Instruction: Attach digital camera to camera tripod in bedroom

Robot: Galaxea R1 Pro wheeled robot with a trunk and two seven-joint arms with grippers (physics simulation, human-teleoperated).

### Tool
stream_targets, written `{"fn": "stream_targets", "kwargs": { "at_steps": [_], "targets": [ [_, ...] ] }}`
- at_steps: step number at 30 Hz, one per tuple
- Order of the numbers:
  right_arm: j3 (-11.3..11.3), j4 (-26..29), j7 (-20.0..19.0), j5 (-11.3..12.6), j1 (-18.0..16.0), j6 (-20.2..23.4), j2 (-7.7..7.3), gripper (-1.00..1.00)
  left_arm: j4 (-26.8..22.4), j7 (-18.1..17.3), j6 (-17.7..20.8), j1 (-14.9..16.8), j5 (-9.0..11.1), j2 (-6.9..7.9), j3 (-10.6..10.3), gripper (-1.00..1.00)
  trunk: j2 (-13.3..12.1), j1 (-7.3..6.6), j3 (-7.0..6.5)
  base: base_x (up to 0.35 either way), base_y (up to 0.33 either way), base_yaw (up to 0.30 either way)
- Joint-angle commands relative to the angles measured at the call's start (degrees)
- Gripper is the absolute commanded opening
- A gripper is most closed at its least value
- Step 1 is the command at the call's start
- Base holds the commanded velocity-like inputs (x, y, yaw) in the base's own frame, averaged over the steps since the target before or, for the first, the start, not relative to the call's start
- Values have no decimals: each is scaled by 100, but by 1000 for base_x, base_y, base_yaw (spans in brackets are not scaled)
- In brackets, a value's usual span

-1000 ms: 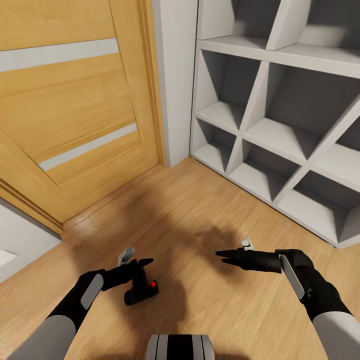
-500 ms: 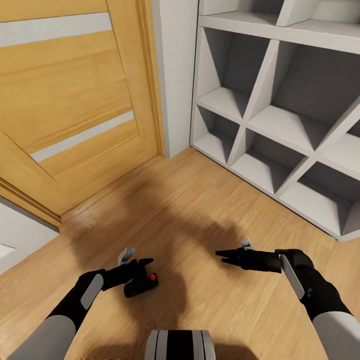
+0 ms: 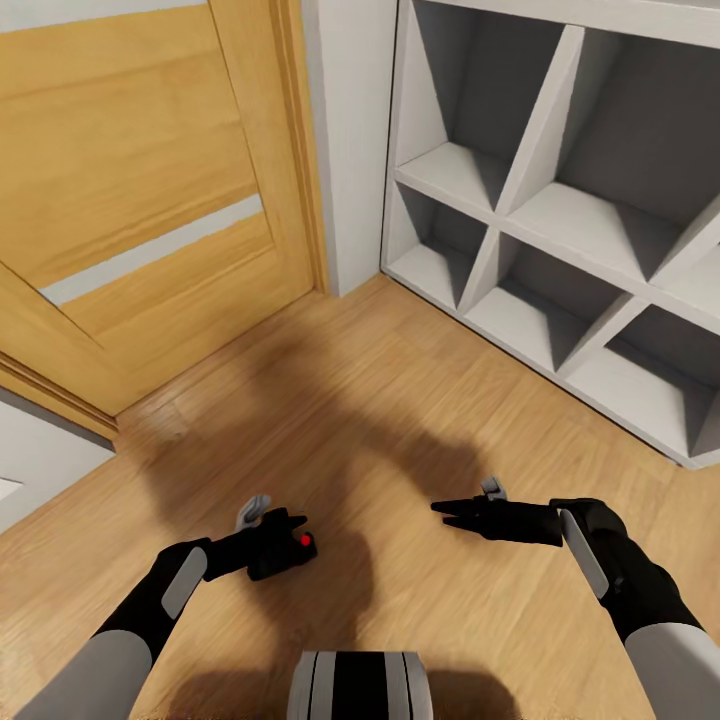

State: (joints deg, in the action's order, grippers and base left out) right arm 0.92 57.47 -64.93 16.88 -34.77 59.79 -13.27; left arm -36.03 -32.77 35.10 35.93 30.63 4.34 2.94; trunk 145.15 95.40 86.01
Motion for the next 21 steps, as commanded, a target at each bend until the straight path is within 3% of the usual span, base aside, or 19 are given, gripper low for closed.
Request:
{"fn": "stream_targets", "kwargs": {
  "at_steps": [1, 9, 21],
  "targets": [
    [4, 5, -22, -10, -3, 21, 0, 100, -4, -9, 40, 2, 22, 0, 14, 100, 3, 1, 26, 0, 0, 0],
    [4, 9, -21, -9, -3, 21, 0, 100, -1, -10, 40, 2, 22, 5, 14, 100, 14, 22, 203, 0, 0, 0],
    [4, 9, -28, -10, -3, 21, 0, 100, -31, -10, 49, 2, 12, 7, 14, 100, 14, 22, 203, 0, 16, 0]
  ]
}}
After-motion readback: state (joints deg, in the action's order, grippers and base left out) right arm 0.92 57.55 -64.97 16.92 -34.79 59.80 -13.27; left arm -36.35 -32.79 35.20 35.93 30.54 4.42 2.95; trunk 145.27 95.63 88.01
